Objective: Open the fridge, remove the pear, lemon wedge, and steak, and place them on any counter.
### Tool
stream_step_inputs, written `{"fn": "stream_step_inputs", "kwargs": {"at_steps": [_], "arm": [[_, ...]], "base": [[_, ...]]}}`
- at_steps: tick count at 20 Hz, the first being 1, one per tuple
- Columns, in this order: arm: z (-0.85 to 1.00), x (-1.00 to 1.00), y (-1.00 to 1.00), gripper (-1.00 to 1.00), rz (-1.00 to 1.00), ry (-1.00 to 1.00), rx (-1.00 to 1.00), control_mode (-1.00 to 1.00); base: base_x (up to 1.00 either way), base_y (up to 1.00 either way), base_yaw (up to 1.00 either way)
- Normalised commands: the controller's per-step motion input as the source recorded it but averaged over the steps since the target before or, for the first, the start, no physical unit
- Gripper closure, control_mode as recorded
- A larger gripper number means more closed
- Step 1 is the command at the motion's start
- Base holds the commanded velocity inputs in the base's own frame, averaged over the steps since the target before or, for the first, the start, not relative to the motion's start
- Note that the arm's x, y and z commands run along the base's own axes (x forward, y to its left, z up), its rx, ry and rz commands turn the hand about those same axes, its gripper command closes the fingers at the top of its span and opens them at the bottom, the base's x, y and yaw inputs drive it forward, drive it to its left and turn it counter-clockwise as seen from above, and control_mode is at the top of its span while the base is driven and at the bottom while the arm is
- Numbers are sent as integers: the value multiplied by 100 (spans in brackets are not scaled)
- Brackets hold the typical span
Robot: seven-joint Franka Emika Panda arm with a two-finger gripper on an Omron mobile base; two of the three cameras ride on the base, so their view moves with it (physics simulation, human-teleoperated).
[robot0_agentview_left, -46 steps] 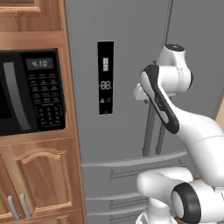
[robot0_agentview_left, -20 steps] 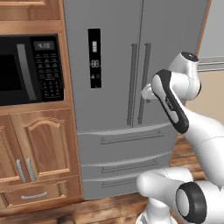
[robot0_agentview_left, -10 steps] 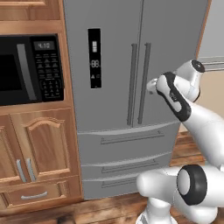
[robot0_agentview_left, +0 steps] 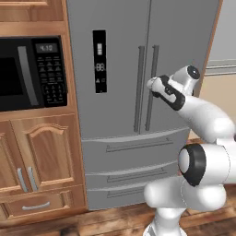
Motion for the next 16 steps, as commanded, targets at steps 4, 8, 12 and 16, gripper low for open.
{"fn": "stream_step_inputs", "kwargs": {"at_steps": [4,8,12,16], "arm": [[-14,92,-14,-100,-2,0,14,-100],[-18,76,-18,-100,0,0,12,-100],[-27,69,-10,-100,0,-6,9,-100],[-29,68,-2,-100,0,-8,7,-100]], "base": [[0,0,0],[0,0,0],[0,0,0],[0,0,0]]}}
